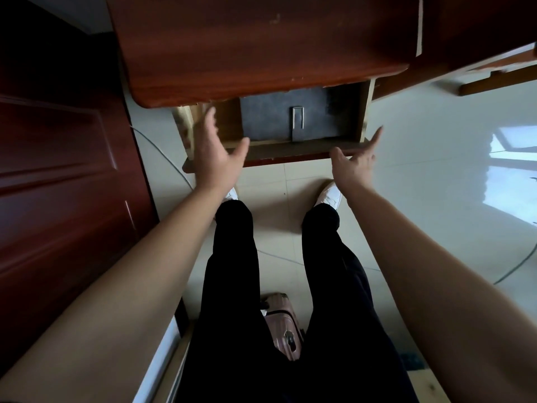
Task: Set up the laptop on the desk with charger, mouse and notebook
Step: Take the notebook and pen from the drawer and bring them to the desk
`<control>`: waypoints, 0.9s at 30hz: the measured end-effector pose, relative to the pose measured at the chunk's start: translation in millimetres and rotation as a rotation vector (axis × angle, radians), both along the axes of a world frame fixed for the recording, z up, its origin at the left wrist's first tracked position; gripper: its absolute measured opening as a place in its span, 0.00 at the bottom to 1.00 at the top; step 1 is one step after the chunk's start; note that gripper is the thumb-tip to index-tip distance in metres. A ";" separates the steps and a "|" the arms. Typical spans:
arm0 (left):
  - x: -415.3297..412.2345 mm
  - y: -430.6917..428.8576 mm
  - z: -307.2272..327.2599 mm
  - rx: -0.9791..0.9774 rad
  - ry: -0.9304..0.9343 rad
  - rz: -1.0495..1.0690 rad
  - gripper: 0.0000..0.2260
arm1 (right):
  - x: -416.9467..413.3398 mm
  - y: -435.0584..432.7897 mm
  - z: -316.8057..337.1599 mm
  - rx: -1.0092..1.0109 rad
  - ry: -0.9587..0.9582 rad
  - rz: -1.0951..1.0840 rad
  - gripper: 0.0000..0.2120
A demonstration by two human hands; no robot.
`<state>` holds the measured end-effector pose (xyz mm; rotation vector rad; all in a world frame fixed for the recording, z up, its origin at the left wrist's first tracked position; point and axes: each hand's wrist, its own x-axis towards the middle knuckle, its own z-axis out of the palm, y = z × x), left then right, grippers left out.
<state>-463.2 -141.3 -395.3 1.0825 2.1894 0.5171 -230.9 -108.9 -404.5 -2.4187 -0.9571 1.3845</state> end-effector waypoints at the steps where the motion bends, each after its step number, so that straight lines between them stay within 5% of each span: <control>1: 4.6 8.5 -4.8 -0.091 -0.131 0.004 0.39 | -1.2 0.4 -0.1 0.007 -0.021 0.028 0.45; 5: 20.1 46.3 -21.1 -0.389 -0.468 0.169 0.36 | 7.4 -0.8 -1.4 -0.032 -0.041 0.140 0.41; 9: 27.1 53.0 -25.1 -0.353 -0.382 0.291 0.26 | 20.5 1.2 2.5 -0.070 -0.004 0.245 0.37; 14: 36.0 38.7 -8.1 -0.201 -0.513 0.532 0.13 | 16.7 8.3 7.8 -0.060 -0.130 0.174 0.30; 27: 22.2 -55.4 17.1 -0.163 -0.605 0.558 0.20 | -8.9 -6.5 32.1 0.073 -0.137 0.206 0.19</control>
